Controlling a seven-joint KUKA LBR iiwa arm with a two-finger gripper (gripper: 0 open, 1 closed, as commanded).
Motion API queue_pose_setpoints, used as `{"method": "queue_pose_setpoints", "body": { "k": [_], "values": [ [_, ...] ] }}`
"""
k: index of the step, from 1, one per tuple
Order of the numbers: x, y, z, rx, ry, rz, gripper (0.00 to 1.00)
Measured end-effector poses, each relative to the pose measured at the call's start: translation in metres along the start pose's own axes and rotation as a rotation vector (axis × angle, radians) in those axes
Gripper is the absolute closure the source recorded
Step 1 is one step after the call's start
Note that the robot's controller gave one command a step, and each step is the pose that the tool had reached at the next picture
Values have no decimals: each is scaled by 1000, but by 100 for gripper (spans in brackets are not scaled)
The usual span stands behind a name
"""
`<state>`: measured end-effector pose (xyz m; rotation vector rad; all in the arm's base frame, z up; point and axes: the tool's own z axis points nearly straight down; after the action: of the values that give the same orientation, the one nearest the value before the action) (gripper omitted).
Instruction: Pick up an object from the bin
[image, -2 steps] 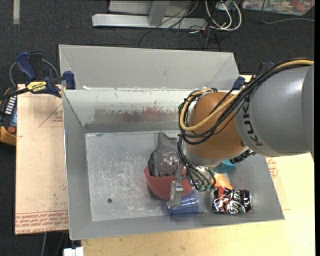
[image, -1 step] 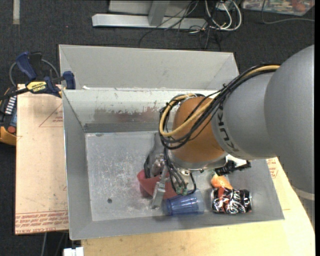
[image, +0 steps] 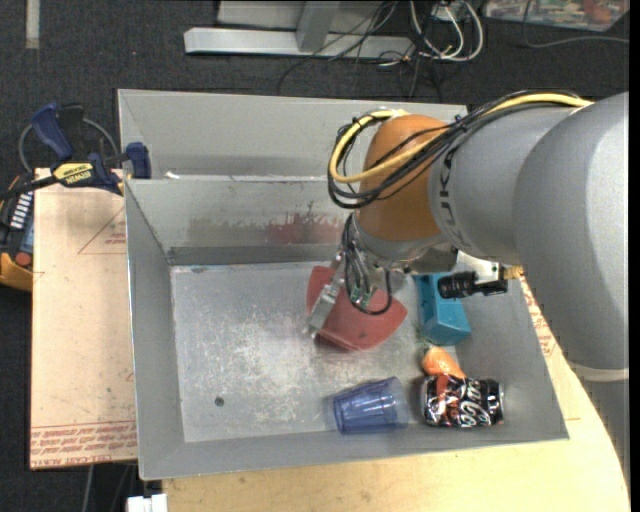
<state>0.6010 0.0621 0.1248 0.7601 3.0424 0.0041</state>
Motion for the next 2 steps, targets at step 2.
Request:
{"method": "queue_pose_setpoints", "body": {
  "k": [2],
  "values": [
    [-4, 2, 43, -11, -27, -377, 0]
  ]
}}
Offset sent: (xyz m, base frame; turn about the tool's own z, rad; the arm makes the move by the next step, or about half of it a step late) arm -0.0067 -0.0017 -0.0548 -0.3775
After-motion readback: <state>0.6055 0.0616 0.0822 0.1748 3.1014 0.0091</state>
